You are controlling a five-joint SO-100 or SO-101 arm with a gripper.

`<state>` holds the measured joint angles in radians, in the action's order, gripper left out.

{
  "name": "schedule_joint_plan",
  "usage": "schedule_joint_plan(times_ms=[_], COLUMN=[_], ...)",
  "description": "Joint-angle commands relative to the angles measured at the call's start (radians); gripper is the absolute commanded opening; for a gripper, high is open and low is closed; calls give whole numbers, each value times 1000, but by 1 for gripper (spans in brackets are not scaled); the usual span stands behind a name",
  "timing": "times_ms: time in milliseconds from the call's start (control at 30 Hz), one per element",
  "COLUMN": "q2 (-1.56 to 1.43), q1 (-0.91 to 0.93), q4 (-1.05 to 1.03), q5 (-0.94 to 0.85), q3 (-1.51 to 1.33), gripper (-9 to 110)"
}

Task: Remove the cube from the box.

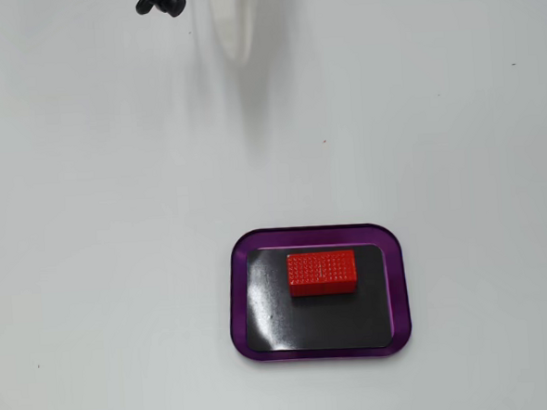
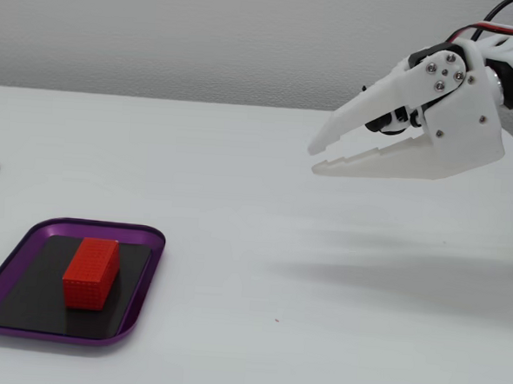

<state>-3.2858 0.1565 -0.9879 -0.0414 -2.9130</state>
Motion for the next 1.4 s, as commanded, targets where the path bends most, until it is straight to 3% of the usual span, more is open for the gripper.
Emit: schedule_joint_plan(times_ms=[0,933,1200,1367], q2=[-31,-31,6,242], q1=[-5,-2,-2,-2], q4=[-2,20,190,192], q5=[3,-8,-37,-40], q3=[-6,5,207,345], gripper=[0,0,0,0])
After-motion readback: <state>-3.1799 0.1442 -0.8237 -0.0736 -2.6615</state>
